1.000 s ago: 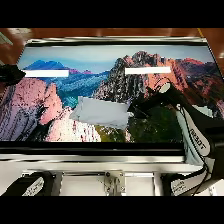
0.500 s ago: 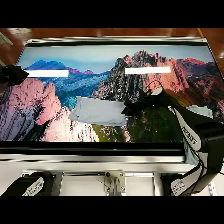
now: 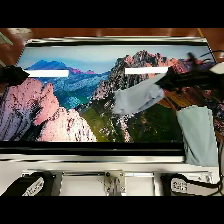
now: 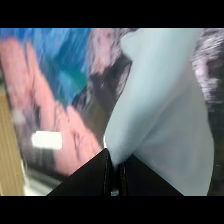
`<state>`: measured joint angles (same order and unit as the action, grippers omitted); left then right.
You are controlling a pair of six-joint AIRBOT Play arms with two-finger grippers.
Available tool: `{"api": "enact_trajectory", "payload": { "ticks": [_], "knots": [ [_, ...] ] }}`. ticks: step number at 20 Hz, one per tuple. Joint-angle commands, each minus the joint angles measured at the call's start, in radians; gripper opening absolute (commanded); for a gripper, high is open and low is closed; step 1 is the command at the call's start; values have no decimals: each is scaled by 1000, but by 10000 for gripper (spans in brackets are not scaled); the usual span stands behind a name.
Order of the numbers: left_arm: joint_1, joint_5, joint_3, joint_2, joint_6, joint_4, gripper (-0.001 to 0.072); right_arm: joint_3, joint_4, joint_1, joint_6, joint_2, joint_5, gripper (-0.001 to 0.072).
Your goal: Fold the shirts.
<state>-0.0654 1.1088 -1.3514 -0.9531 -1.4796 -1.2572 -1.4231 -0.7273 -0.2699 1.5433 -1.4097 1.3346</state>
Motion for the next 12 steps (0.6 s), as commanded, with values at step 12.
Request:
{"api": "enact_trajectory", "payload": {
  "ticks": [12],
  "knots": [
    [0,54,0,0,40,0,38,-7,-680,-582,188,292,278,60]
  ]
}}
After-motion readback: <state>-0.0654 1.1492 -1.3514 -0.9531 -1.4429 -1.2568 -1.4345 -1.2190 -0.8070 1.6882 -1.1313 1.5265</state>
